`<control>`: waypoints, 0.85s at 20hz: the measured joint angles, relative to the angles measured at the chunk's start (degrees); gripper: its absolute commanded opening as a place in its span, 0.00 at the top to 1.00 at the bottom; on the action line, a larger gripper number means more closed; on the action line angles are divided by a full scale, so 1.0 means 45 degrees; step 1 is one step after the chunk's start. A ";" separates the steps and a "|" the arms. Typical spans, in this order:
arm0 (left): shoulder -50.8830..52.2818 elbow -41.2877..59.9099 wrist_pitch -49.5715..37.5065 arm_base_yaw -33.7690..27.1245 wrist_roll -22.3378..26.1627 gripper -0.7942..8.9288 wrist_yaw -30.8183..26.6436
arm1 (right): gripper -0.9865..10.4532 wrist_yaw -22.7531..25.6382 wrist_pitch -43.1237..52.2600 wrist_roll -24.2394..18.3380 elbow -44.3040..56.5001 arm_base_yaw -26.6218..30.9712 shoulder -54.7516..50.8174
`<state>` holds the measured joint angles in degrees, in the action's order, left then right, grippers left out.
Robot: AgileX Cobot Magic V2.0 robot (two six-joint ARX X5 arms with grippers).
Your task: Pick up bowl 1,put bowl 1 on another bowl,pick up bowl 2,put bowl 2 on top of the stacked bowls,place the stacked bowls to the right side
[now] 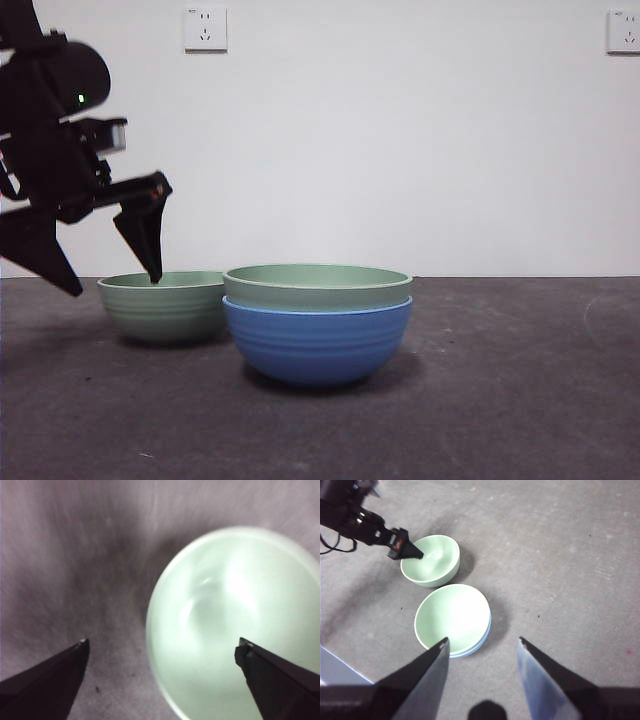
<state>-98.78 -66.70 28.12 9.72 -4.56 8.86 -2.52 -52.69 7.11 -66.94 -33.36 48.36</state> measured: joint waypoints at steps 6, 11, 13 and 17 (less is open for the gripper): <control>-0.0083 -0.0005 -0.0083 0.0000 0.0000 0.77 -0.0272 | 0.72 0.0495 0.0000 0.0049 0.0000 0.0000 0.0005; -0.0083 -0.0005 -0.0063 0.0000 0.0000 0.80 -0.0272 | 0.72 0.0607 -0.0005 0.0049 0.0000 0.0000 0.0005; -0.0083 -0.0005 -0.0058 0.0000 0.0000 0.93 -0.0267 | 0.72 0.0607 -0.0005 0.0049 0.0000 0.0000 0.0005; -0.0083 -0.0010 0.0005 0.0000 -0.0049 0.93 -0.0185 | 0.72 0.0607 -0.0005 0.0049 0.0000 0.0000 0.0000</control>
<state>-99.15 -66.74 28.14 9.72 -4.78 8.03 0.21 -52.71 7.33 -66.94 -33.36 48.36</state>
